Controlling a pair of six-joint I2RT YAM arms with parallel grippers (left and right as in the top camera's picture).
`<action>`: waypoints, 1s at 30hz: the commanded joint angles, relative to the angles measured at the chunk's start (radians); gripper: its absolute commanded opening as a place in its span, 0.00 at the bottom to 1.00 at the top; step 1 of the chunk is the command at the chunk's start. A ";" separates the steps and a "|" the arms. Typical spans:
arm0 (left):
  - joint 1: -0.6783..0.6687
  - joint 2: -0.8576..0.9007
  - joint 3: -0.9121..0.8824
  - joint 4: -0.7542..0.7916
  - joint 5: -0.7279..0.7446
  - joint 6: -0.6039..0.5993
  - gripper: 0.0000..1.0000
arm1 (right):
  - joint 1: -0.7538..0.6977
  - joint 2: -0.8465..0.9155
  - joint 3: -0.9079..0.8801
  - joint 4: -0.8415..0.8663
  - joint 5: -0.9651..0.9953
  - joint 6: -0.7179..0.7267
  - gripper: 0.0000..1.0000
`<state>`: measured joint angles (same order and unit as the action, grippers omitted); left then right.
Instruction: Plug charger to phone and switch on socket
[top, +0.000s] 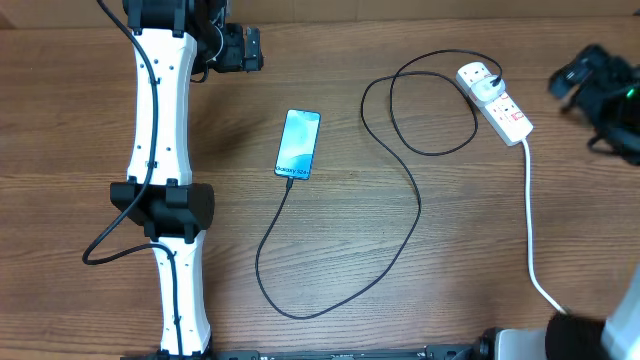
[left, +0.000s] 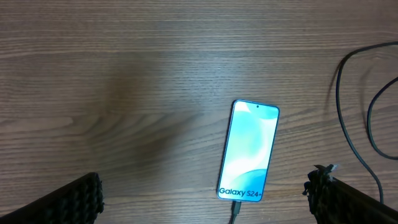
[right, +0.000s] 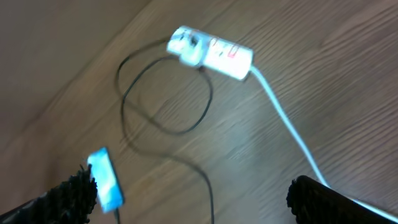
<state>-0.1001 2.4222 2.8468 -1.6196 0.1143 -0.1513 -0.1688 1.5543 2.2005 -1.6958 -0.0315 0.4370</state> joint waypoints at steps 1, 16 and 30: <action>0.002 -0.005 0.002 0.000 -0.014 -0.006 1.00 | 0.085 -0.109 -0.090 0.002 0.045 0.039 1.00; 0.002 -0.005 0.002 0.000 -0.014 -0.006 1.00 | 0.264 -0.695 -0.581 0.002 0.030 0.151 1.00; 0.002 -0.005 0.002 0.000 -0.014 -0.006 1.00 | 0.264 -0.726 -0.583 0.002 0.003 0.151 1.00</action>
<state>-0.1001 2.4222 2.8468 -1.6203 0.1143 -0.1513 0.0879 0.8268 1.6222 -1.6981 -0.0227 0.5804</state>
